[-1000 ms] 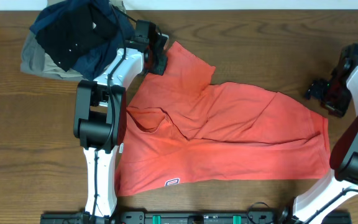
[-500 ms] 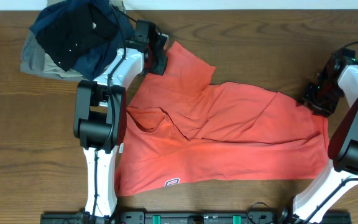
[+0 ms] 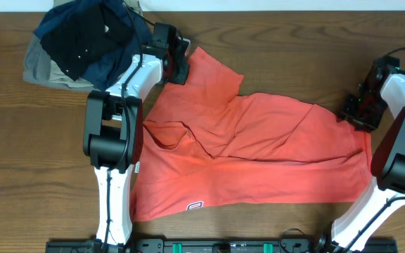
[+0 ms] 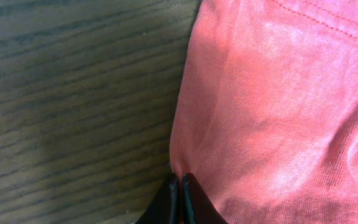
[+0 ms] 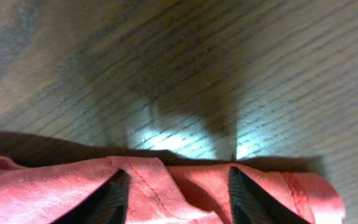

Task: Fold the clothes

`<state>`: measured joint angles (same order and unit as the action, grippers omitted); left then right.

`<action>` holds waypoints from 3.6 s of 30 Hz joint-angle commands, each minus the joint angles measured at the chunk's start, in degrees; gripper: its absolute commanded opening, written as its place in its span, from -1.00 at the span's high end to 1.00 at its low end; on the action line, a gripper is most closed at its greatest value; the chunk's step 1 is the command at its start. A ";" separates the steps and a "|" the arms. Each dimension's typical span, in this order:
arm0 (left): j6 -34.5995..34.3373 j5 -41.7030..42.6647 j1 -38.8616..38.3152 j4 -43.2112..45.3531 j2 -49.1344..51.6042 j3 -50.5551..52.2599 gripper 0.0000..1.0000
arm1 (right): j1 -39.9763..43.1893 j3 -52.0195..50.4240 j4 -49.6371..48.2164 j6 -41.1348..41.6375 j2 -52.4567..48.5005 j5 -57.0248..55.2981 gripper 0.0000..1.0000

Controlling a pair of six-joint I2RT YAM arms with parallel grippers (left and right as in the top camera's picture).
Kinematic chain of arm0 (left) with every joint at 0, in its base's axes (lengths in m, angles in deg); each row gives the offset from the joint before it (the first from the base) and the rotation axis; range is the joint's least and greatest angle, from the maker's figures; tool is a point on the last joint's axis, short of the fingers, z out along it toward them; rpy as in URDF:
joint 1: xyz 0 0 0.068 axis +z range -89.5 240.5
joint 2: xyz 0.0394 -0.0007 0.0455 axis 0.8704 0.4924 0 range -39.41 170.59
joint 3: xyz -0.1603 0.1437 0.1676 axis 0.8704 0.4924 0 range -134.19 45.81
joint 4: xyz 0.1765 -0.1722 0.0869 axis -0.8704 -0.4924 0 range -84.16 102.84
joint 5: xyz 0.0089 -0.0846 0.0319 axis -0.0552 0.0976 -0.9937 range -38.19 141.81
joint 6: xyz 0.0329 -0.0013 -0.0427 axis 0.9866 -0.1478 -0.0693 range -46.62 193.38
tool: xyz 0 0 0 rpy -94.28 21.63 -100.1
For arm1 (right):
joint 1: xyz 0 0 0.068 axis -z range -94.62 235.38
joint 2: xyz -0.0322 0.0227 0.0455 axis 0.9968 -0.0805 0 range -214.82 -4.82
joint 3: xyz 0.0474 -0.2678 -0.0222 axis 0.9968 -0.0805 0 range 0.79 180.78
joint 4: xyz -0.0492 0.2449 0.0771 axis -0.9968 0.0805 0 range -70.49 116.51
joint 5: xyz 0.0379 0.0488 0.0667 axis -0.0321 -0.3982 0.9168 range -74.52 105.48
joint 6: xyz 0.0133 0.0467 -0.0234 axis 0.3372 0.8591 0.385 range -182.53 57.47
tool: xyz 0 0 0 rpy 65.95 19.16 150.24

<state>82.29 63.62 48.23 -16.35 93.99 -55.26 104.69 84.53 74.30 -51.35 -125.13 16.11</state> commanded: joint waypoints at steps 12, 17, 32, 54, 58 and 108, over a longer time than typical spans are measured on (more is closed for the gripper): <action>-3.63 -0.55 -0.09 -4.09 -4.79 1.09 0.88 | -0.90 1.42 -0.04 1.86 -1.51 -0.81 0.98; -3.63 -0.50 -0.07 -6.71 -10.36 1.09 0.88 | -0.85 2.97 1.88 2.08 -1.03 -0.81 0.98; -3.67 -0.48 -0.07 -25.03 -24.28 1.09 0.88 | -0.85 7.65 12.39 4.68 1.49 -0.52 0.98; -4.76 2.08 2.99 -49.40 -29.66 1.09 0.88 | 1.36 6.86 20.92 8.79 11.19 -5.14 0.98; -4.46 2.10 2.99 -52.63 -29.68 2.19 0.88 | 1.42 4.87 21.05 10.60 12.85 -6.97 0.98; -4.48 2.12 4.11 -48.04 -29.68 17.59 0.87 | 1.62 -3.32 4.83 -5.70 8.24 9.55 -0.81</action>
<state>77.70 65.39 52.10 -64.24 64.73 -37.80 105.79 80.46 78.30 -55.51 -115.14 23.82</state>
